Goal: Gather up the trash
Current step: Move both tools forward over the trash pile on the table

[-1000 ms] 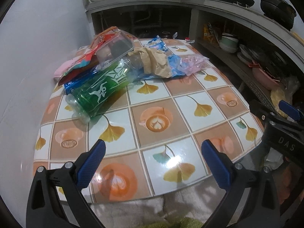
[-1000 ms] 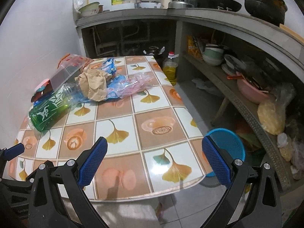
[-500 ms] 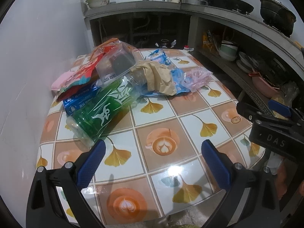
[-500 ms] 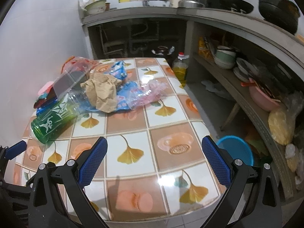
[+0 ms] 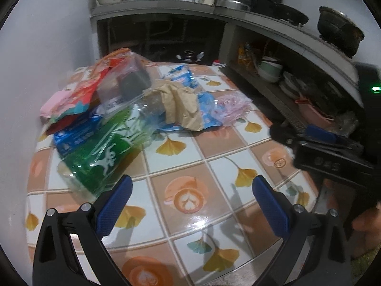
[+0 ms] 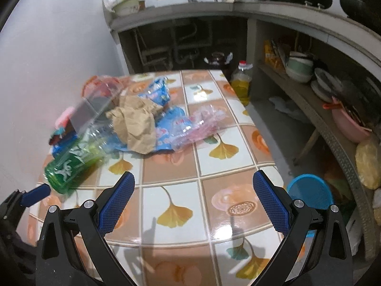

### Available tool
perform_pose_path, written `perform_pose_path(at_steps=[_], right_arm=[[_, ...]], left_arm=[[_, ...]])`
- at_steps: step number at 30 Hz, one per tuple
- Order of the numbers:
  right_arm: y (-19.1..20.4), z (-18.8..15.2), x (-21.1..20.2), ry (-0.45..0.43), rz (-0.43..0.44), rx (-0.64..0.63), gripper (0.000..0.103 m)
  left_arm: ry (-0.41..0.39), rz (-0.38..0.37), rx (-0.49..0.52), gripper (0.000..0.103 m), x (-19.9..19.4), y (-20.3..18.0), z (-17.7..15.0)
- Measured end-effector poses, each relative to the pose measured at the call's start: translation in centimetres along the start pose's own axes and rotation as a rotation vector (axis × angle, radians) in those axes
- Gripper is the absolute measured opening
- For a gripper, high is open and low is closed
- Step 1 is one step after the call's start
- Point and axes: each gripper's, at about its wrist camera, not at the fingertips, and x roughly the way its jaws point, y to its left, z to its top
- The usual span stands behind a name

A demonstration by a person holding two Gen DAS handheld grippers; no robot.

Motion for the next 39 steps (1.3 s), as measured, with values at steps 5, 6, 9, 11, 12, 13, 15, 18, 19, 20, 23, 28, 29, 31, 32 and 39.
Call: perform_pose_path(at_steps=[5,6,9,11,12,13,15,18,19,20,23,28,29,31,32,39], right_arm=[[0.3,1.0,1.9,0.081,-0.025,-0.03,0.095],[0.5,1.1,2.5,0.102,-0.026,-0.037,0.095],[0.6,1.1,4.4,0.178,-0.011,-0.043,0.095],[0.8,0.9,5.4,0.205,-0.013,-0.048,0.095],[0.8,0.8,5.8,0.209,-0.015,-0.054,0.095],[0.9,0.7,6.1,0.212,-0.018,-0.06,0.095],[1.1,0.5,6.9,0.228,-0.022,-0.069,0.095],[1.2,0.3,7.8,0.245,-0.023,-0.071,0.095],[1.2,0.2,8.1,0.246,-0.026,-0.073,0.095],[1.2,0.1,8.3,0.247,-0.028,-0.077,0.095],[1.3,-0.2,9.0,0.257,-0.036,-0.088,0.095],[1.9,-0.9,9.8,0.272,-0.03,-0.105,0.095],[2.0,-1.0,9.9,0.271,-0.032,-0.113,0.095],[2.2,-1.1,9.9,0.26,-0.032,-0.122,0.095],[2.3,-1.1,9.9,0.256,-0.029,-0.123,0.095],[2.5,-1.2,9.8,0.241,-0.011,-0.124,0.095]], left_arm=[[0.014,-0.073,-0.027,0.099,0.9,0.5,0.5],[0.012,-0.089,-0.029,0.099,1.0,0.5,0.6],[0.017,-0.128,-0.026,0.099,1.4,0.5,0.7],[0.029,-0.147,-0.021,0.099,1.8,0.6,0.7],[0.036,-0.165,-0.025,0.099,1.9,0.8,0.7],[0.042,-0.176,-0.031,0.099,2.0,1.0,0.7],[0.059,-0.206,-0.054,0.099,2.5,1.6,0.7],[0.07,-0.24,-0.092,0.099,2.9,2.2,0.6],[0.072,-0.241,-0.1,0.099,3.0,2.4,0.6],[0.072,-0.24,-0.103,0.099,3.0,2.5,0.6],[0.067,-0.257,-0.089,0.099,2.7,2.3,0.6],[0.004,-0.251,-0.084,0.099,1.5,2.8,0.9],[-0.031,-0.247,-0.087,0.099,0.9,3.2,1.2],[-0.099,-0.236,-0.087,0.099,-0.3,3.9,1.9],[-0.132,-0.228,-0.084,0.099,-0.9,4.4,2.4],[-0.261,-0.009,-0.04,0.099,-2.6,8.1,5.6]])
